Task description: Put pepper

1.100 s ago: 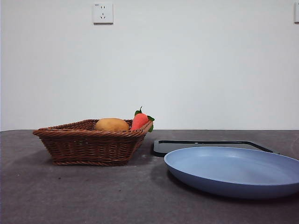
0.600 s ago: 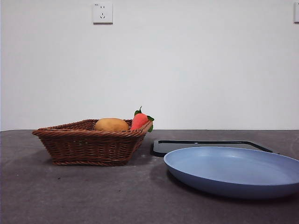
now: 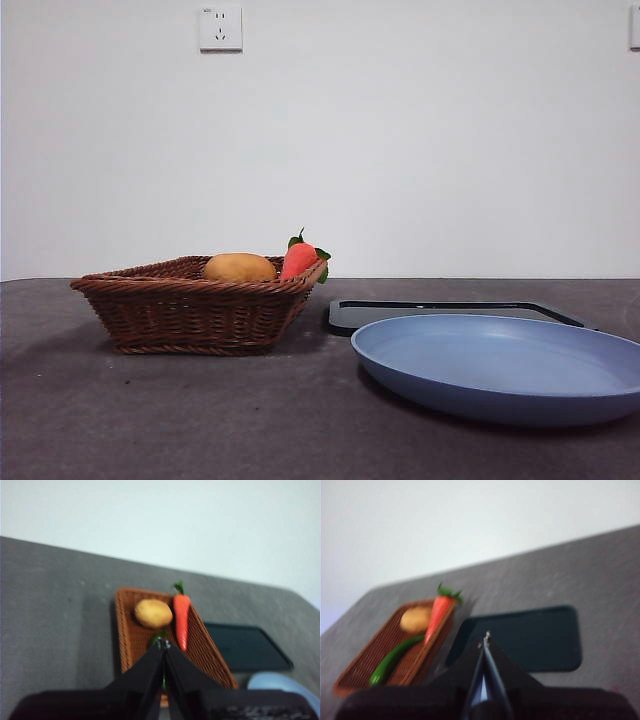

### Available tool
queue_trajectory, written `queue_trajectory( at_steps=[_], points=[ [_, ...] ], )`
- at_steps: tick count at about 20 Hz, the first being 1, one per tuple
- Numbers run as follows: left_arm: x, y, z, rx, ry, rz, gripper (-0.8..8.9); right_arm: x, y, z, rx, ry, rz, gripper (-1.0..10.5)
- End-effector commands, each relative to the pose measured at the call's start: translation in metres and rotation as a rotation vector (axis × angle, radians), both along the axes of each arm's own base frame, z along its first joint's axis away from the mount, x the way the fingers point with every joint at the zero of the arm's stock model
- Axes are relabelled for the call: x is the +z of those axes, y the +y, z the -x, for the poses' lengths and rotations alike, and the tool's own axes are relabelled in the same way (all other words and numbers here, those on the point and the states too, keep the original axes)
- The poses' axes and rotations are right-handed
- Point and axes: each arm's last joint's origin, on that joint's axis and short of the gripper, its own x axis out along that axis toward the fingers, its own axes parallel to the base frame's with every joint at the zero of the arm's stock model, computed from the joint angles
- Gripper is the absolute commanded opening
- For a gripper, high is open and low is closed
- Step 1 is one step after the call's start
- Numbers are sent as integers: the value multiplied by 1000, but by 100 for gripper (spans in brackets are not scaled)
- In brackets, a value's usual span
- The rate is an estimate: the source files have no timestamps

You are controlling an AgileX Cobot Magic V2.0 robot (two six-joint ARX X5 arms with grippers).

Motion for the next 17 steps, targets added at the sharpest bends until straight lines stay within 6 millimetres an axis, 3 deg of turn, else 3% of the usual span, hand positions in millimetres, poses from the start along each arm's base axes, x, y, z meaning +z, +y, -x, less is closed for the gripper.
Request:
queue_trajectory(
  at_steps=[1, 9, 17],
  points=[
    [13, -1, -6, -66, 29, -79, 6, 19, 2, -3, 67, 45, 80, 5],
    [33, -3, -14, -233, 162, -179, 6, 52, 5, -15, 214, 306, 258, 6],
    [37, -3, -13, -252, 198, -209, 29, 51, 6, -24, 255, 413, 310, 17]
  ],
)
